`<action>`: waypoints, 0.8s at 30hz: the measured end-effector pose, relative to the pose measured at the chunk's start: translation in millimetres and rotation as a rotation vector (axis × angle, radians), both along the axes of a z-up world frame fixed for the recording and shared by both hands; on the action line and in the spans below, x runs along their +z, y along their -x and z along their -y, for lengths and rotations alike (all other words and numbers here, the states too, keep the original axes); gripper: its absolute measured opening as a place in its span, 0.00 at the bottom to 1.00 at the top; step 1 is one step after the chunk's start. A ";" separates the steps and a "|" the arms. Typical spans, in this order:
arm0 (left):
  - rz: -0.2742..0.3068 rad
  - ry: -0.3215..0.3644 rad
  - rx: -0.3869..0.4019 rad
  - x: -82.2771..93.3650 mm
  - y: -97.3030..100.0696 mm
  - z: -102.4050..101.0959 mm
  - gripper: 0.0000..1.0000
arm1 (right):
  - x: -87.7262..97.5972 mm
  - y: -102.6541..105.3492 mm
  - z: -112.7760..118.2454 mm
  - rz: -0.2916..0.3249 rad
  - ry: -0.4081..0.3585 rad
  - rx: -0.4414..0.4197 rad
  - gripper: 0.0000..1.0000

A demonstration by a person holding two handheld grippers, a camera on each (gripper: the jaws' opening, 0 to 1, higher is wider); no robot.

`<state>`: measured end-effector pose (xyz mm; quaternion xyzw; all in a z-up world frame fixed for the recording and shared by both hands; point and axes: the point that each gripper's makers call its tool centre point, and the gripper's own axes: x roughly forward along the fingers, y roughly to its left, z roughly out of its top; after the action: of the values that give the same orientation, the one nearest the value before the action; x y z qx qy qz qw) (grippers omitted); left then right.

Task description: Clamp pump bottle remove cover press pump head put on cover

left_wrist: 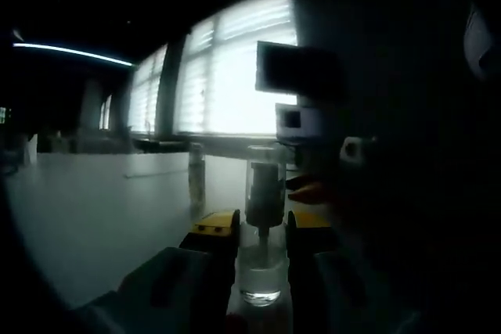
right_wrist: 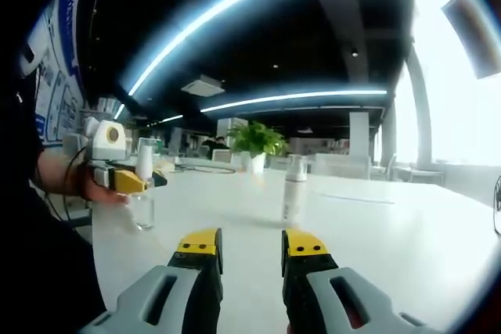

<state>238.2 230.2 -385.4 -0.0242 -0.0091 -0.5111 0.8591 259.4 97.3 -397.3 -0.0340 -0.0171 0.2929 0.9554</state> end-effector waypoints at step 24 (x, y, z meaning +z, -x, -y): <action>0.010 -0.044 -0.006 -10.4 5.5 -2.3 0.16 | -0.8 -0.9 2.5 0.001 0.002 0.001 0.25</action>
<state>232.6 232.5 -395.8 -0.0025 -0.0021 -0.5137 0.8579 260.2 94.8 -398.2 -0.0350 -0.0172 0.2933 0.9552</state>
